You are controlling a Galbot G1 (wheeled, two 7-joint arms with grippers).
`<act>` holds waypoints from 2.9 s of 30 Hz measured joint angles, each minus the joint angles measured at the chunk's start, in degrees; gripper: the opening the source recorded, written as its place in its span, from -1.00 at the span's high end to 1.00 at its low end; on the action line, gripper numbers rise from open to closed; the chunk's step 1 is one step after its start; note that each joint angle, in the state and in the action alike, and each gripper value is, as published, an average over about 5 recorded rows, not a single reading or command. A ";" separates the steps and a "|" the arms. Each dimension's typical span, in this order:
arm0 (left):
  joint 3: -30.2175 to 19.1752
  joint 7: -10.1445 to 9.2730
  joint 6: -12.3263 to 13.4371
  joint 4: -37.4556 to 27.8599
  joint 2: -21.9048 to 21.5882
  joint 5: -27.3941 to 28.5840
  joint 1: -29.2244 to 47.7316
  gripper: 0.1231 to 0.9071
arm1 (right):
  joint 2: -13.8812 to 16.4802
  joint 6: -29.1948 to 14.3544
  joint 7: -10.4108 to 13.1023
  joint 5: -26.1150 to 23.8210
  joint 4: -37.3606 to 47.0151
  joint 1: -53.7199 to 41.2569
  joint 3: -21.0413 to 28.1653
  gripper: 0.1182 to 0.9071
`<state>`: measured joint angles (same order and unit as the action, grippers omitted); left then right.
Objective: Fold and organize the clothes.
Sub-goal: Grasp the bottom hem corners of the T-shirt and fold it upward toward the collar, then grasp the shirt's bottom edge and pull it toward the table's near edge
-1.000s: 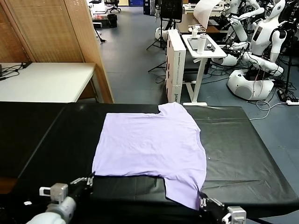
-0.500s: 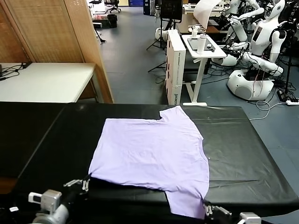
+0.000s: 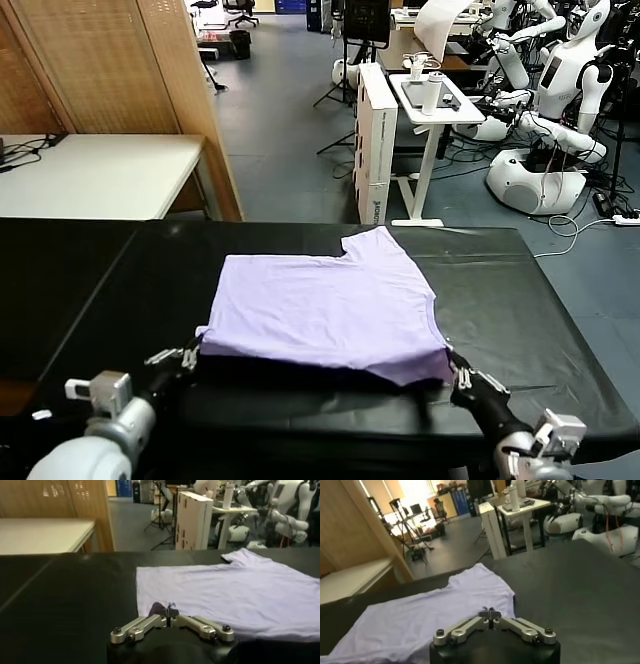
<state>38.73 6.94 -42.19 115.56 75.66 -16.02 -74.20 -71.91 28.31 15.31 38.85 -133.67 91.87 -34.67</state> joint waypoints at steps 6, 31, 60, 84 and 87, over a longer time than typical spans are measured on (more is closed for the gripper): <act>-0.10 -0.18 0.00 -0.92 0.22 0.08 0.94 0.94 | -0.53 -1.05 -1.15 -2.61 6.10 -5.10 2.09 0.95; 0.87 -1.20 0.00 -1.34 -0.25 3.30 0.56 0.94 | -0.78 -3.49 -3.40 -7.08 18.31 -16.88 9.00 0.95; 1.66 -2.54 1.40 3.08 2.31 0.73 -7.51 -0.99 | 1.87 -2.07 -4.69 -13.25 15.30 -12.08 6.91 -1.00; 1.43 1.19 0.04 6.13 1.79 3.86 -11.03 -0.98 | 4.64 0.07 -5.75 -16.78 12.35 -4.06 9.22 -0.55; 1.66 1.72 0.03 7.01 1.61 5.26 -11.58 -0.90 | 4.74 0.04 -5.74 -16.66 12.48 -3.97 9.26 -0.38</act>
<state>40.39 8.66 -42.16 122.56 77.26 -10.77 -85.78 -67.17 28.35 9.57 22.18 -121.18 87.90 -25.41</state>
